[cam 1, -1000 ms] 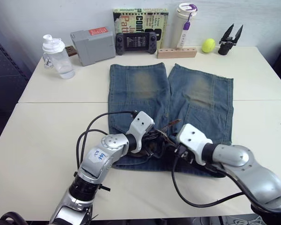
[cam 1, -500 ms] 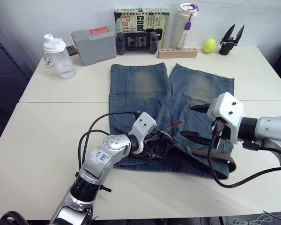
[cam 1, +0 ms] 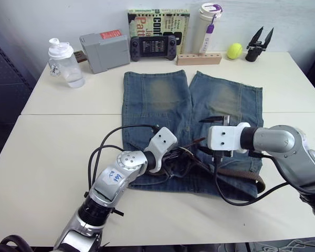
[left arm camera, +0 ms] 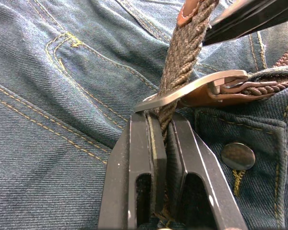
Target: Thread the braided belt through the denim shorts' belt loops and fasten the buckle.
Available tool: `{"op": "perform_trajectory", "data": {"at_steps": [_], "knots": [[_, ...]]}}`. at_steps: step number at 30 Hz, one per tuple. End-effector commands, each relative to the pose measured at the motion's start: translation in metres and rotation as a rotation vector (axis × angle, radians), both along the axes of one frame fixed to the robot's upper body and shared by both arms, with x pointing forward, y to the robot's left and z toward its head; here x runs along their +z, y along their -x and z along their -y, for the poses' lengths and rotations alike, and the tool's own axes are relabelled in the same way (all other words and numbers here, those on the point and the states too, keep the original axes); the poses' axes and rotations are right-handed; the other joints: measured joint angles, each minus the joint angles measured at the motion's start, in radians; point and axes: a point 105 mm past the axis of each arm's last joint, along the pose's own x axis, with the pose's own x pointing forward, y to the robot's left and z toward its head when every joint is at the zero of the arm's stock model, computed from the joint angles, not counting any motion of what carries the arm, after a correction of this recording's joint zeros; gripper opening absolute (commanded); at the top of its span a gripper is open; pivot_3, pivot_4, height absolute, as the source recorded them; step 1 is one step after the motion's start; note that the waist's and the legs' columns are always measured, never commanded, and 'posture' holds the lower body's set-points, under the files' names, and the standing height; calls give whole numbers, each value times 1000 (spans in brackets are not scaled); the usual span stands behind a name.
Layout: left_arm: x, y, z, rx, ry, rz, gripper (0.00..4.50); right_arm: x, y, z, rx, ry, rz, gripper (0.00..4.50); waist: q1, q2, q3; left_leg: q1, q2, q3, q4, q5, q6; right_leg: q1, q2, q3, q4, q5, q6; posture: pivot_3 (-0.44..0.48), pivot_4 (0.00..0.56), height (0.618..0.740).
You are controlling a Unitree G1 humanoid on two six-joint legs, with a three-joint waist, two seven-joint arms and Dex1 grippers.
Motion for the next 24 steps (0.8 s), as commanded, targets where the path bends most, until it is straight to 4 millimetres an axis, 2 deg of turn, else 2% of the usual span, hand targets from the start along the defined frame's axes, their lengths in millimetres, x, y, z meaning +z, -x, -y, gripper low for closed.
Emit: {"op": "perform_trajectory", "data": {"at_steps": [1, 4, 5, 16, 22, 23, 24], "knots": [[4, 6, 6, -31, 7, 21, 0, 8, 3, -3, 29, 9, 35, 1659, 0, 0, 0, 0, 0, 0, 0, 0, 0, 0, 0, 0, 0, 0, 0, 0, 150, 731], [4, 6, 6, -34, 6, 23, 0, 4, 5, -5, 35, 11, 19, 194, 0, 0, 0, 0, 0, 0, 0, 0, 0, 0, 0, 0, 0, 0, 0, 0, 150, 731], [4, 6, 6, -34, 6, 23, 0, 3, 5, -6, 36, 9, 14, 73, -1, 0, 0, 0, 0, 0, 0, 0, 0, 0, 0, 0, 0, 0, 0, 0, 150, 731], [16, 1, 0, -6, 63, 39, 0, 0, 7, -4, 9, -11, 9, 73, -1, 0, 0, 0, 0, 0, 0, 0, 0, 0, 0, 0, 1, 0, 0, 0, 150, 731], [31, -10, -10, 79, 180, 32, 2437, 0, 6, 1, -44, -47, 18, 0, -1, 0, 0, 0, 0, 0, 1, 0, 0, 0, 0, 0, 1, 0, 0, 0, 150, 731], [29, -9, -10, 68, 163, 28, 2867, -1, 6, 2, -54, -57, 16, 0, -1, 0, 0, 0, 0, 0, 1, 0, 0, 0, 0, 0, 1, 0, 0, 0, 150, 731], [28, -9, -10, 70, 160, 22, 3560, -1, 6, 3, -65, -63, 19, 0, -1, 0, 0, 0, 0, 0, 1, 0, 0, 0, 0, 0, 1, 0, 0, 0, 150, 731]]}}
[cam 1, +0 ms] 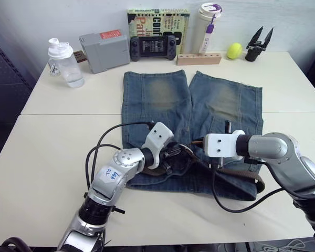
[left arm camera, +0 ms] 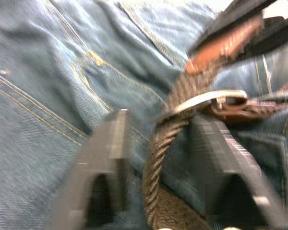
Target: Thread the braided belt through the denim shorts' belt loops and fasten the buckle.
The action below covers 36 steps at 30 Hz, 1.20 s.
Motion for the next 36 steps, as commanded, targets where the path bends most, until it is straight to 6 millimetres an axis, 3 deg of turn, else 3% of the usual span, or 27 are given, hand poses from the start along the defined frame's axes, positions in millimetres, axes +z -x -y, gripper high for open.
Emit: {"op": "perform_trajectory", "data": {"at_steps": [1, 3, 9, 15, 19, 21, 24, 26, 30, 36], "knots": [[8, 3, 1, -15, 23, 26, 3697, 12, 0, 1, -22, -25, 57, 0, -1, 0, 0, 0, 0, 0, 0, 0, 0, 0, 0, 0, 0, 0, 0, 0, 150, 731], [7, 3, -1, -8, 21, 14, 4469, 12, 0, 3, -36, -37, 61, 0, 1, 0, 0, 0, 0, 0, 0, 0, 0, 0, 0, 0, 0, 0, 0, 0, 150, 731], [11, 11, -20, -58, 69, -25, 4469, 18, -2, 12, -80, -73, 83, 0, -1, 0, 0, 0, 0, 0, 0, 0, 0, 0, 0, 0, 0, 0, 0, 0, 150, 731], [43, 1, -78, -50, 299, -38, 4469, 28, 1, 29, -104, -119, 122, 0, 0, 0, 0, 0, 0, 0, 0, 0, 0, 0, 0, 0, 0, 0, 0, 0, 150, 731], [41, -9, -95, -28, 289, -43, 3202, 28, 5, 28, -85, -143, 129, 0, 1, 0, 0, 0, 0, 0, 1, 0, 0, 0, 0, 0, 0, 0, 0, 0, 150, 731], [23, -11, -97, -42, 170, -39, 2388, 30, 7, 25, -74, -165, 136, 0, -1, 0, 0, 0, 0, 0, 0, 0, 0, 0, 0, 0, 0, 0, 0, 0, 150, 731], [-28, 0, -98, -149, -157, -36, 905, 34, 11, 21, -47, -191, 156, 0, -3, 0, 0, 1, 0, 2, -1, 0, 0, 0, 1, 1, 0, 0, 0, 0, 150, 731], [-45, 7, -101, -210, -238, -42, 63, 35, 13, 21, -40, -197, 162, 0, -4, 1, 0, 1, 0, 5, -2, 0, 0, 0, 2, 1, 0, 0, 0, 0, 150, 731], [-65, 5, -108, -230, -325, -39, 21, 40, 19, 27, -27, -216, 195, 0, 3, 1, 0, 1, 0, 7, -1, 0, 0, 0, 1, 1, 0, 0, 0, 0, 150, 731], [-74, 6, -109, -269, -376, -8, 21, 63, 15, 98, -223, -172, 281, 0, 9, 1, 0, 3, -1, 10, -1, 0, 0, 2, 0, 1, 0, 0, 0, 0, 150, 731]]}}
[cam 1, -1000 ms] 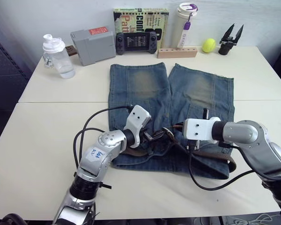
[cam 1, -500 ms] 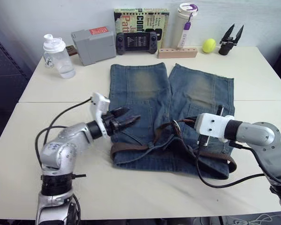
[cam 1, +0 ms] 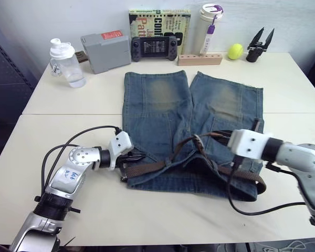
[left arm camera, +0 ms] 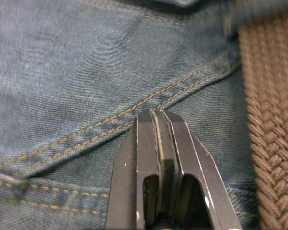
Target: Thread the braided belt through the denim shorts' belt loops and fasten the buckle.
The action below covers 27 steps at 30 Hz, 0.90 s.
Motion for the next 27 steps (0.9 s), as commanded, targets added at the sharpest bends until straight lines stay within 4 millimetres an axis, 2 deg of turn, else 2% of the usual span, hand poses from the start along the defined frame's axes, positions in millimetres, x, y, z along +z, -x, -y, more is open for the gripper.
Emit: {"op": "perform_trajectory", "data": {"at_steps": [1, 3, 5, 10, 13, 15, 19, 21, 22, 23, 25, 27], "knots": [[-31, 7, -7, 6, -78, -79, 21, 37, -1, 44, -129, -1, 118, 0, 1, 0, 0, 0, 0, 0, 0, 0, 0, 0, 0, 0, 0, 0, 0, 0, 150, 731], [-31, 7, -5, 1, -64, -68, 21, 46, -1, 52, -143, -10, 144, 0, 1, 1, -1, 1, 0, 0, 0, 0, 0, 0, 0, 0, 0, 0, 0, 0, 150, 731], [-28, 7, -2, -5, -46, -58, 21, 50, 1, 47, -116, -22, 148, 0, 1, 2, -1, 1, 1, 0, 0, 0, 0, 0, 0, 0, 0, 0, 0, 0, 150, 731], [-24, 5, -1, -8, -34, -27, 21, 45, 4, 18, -10, -38, 129, 0, 2, 2, -1, 1, 0, 0, 1, 0, 0, 0, 0, 0, 1, 0, 0, 0, 150, 731], [-15, 2, -3, -10, -34, 21, 21, 33, 8, -7, 81, -14, 94, 0, 4, 2, -1, 0, 0, 0, 1, 0, 0, 0, 0, 0, 1, 0, 0, 0, 150, 731], [-1, -2, -3, -11, -18, 70, 21, 25, 12, -24, 148, 11, 69, 0, 4, 2, -1, 0, 0, 0, 1, 0, 0, 0, 0, 0, 1, 0, 0, 0, 150, 731], [46, -2, -1, -61, 62, 142, 21, 12, 15, -50, 242, 66, 52, 0, 0, 1, 0, -1, 1, 0, 1, 0, 0, -1, 0, 0, 1, 0, 0, 0, 150, 731], [65, 1, 3, -86, 123, 150, 661, 8, 13, -55, 256, 75, 48, 0, -2, 0, 0, -2, 1, -1, 2, 0, 0, -2, 0, -1, 2, 0, 0, 0, 150, 731], [77, 3, 7, -98, 173, 146, 690, 7, 11, -57, 257, 76, 48, 0, -3, 0, 0, -3, 1, -1, 2, 0, 0, -3, 0, -1, 1, 0, 0, 0, 150, 731], [87, 7, 12, -117, 214, 142, 1197, 5, 10, -59, 258, 80, 49, 0, -4, -1, 0, -3, 1, -1, 2, 0, 0, -3, 0, -1, 1, 0, 0, 0, 150, 731], [100, 13, 22, -151, 253, 151, 1678, 4, 6, -60, 252, 84, 54, 0, -6, -1, 1, -4, 1, -2, 2, 0, 0, -3, 0, -1, 1, 0, 0, 0, 150, 731], [106, 18, 34, -176, 271, 163, 2511, 4, 3, -62, 250, 85, 61, 0, -8, -1, 1, -4, 1, -3, 2, 0, 0, -3, 0, -1, 1, 0, 0, 0, 150, 731]]}}
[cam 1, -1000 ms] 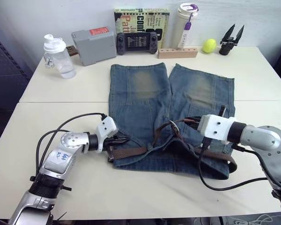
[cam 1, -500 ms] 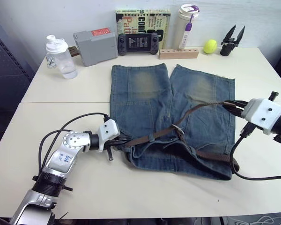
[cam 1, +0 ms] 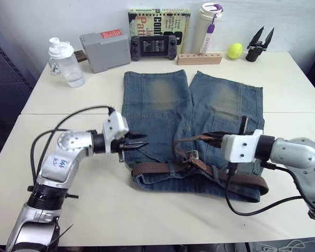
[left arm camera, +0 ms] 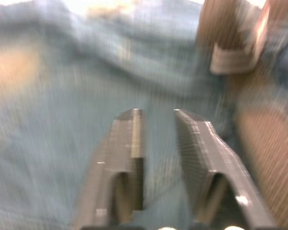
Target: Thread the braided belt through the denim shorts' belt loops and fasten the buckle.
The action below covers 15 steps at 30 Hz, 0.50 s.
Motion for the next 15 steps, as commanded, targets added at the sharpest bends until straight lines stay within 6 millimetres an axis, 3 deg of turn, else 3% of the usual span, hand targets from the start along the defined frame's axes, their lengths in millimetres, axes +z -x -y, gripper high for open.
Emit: {"op": "perform_trajectory", "data": {"at_steps": [1, 3, 8, 15], "knots": [[16, 14, 25, -70, 46, 34, 2702, 6, -3, -5, 5, 0, 46, 0, -3, 0, 0, 0, 0, -1, 0, 0, 0, 0, 0, 0, 0, 0, 0, 0, 150, 731], [17, 16, 36, -84, 54, 44, 3267, 5, -5, -7, 7, 0, 46, 0, -3, 0, 0, 0, 0, -1, 0, 0, 0, 0, 1, 0, 0, 0, 0, 0, 150, 731], [16, 20, 58, -95, 74, 47, 3267, 4, -6, -15, 24, -9, 52, 0, -3, 0, 0, 0, 0, -1, 0, 0, 0, 0, 1, 0, 0, 0, 0, 0, 150, 731], [-2, 6, 60, -11, 1, 53, 3267, 5, -4, -20, 39, -28, 52, 0, -2, 0, 0, 0, 0, -1, 0, 0, 0, 0, 1, 0, 0, 0, 0, 0, 150, 731]]}}
